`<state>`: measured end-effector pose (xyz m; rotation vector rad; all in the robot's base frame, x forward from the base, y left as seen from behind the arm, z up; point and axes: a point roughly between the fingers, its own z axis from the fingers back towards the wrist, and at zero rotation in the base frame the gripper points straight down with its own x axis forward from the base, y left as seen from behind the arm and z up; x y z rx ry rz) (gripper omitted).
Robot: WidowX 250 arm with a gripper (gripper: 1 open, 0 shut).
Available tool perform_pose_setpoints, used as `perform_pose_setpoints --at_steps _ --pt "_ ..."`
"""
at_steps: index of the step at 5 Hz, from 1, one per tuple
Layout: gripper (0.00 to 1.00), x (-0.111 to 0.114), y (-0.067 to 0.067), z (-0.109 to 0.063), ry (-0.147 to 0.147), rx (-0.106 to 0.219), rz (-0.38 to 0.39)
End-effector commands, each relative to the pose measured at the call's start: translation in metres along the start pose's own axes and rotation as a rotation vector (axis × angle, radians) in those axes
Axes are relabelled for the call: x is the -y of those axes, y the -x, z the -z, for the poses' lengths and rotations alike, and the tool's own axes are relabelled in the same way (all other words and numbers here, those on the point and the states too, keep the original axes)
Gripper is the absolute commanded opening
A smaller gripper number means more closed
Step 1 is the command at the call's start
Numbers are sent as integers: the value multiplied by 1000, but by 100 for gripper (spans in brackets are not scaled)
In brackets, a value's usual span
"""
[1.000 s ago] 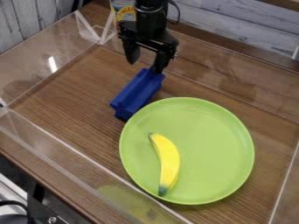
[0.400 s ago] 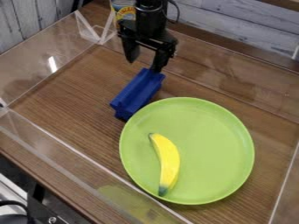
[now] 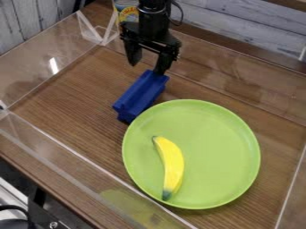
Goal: Remove the blue object from inside the green plate and put it on the table
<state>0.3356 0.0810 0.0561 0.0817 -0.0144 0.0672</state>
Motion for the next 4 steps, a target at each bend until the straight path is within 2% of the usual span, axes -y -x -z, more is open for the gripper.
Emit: perform_pose_setpoints --at_steps 1,4 --pt "100 -7 -9 -16 -15 51 -8" --pt "100 -4 -10 0 4 51 -13"
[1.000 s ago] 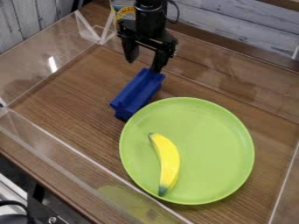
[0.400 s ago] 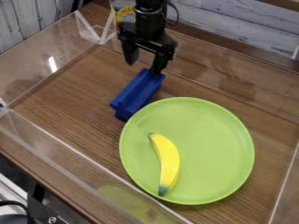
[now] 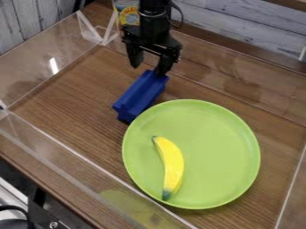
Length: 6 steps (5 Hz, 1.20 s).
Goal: Remove the blue object from inside the green plate and put it on the table
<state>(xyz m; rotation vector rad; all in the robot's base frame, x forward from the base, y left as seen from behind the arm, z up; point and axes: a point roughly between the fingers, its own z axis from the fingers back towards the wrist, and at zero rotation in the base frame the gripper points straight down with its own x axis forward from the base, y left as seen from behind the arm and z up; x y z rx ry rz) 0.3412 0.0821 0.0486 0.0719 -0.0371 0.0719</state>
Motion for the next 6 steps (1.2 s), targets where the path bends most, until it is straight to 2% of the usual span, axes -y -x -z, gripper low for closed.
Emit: perform_pose_setpoints --at_steps 1,2,3,4,6 --pt "100 -4 -4 -3 -2 29 -8" --pt "100 -3 -4 1 1 29 -9" --pt "0 -3 -4 4 5 29 -10" --pt "0 -4 -4 5 3 28 -5" --pt "0 -10 -1 -7 -20 38 10"
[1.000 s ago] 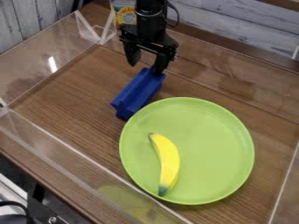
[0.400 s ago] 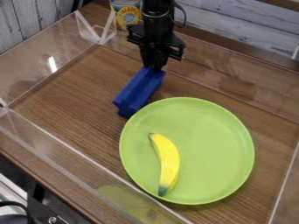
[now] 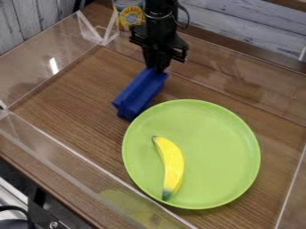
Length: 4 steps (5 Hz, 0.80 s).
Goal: Remove the blue object from inside the green plate and put it on the table
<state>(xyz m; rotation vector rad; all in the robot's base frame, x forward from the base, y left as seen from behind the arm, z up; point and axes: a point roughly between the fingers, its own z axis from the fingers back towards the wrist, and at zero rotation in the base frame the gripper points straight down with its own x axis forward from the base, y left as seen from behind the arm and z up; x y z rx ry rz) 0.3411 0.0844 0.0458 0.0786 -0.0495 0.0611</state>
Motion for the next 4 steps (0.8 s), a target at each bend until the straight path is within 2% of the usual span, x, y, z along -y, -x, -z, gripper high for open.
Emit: perform_pose_setpoints --at_steps 1,4 --pt "0 -12 0 -18 -25 32 7" --pt "0 -19 1 -37 -60 36 38"
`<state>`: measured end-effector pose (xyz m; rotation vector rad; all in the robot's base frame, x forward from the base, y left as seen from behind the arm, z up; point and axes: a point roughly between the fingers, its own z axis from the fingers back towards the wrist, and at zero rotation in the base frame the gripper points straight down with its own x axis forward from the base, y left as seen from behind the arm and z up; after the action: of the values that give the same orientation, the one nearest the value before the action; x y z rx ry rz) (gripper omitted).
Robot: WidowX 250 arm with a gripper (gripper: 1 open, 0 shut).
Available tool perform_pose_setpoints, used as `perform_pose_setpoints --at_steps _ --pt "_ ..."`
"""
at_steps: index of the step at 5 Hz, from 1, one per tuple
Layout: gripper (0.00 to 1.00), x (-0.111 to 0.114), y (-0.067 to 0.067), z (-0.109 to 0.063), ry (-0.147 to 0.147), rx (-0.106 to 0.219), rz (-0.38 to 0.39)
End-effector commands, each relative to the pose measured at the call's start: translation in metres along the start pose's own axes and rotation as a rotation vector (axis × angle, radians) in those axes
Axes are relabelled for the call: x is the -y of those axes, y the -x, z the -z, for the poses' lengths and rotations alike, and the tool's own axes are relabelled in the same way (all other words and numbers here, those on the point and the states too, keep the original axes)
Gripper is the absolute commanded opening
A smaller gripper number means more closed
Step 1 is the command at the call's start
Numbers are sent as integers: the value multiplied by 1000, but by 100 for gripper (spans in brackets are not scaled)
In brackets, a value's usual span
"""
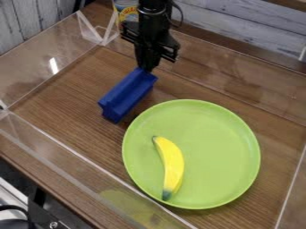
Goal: Remove the blue object from inside the green plate and put it on the table
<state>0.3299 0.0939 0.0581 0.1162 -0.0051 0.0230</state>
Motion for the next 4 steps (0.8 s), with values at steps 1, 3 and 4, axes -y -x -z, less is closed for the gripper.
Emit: perform_pose_setpoints --at_steps 1,3,4 --pt "0 -11 -8 -29 -29 81 -3" --pt "100 -15 -6 -27 -30 79 -9" --pt "0 -16 -5 -24 -27 77 -12"
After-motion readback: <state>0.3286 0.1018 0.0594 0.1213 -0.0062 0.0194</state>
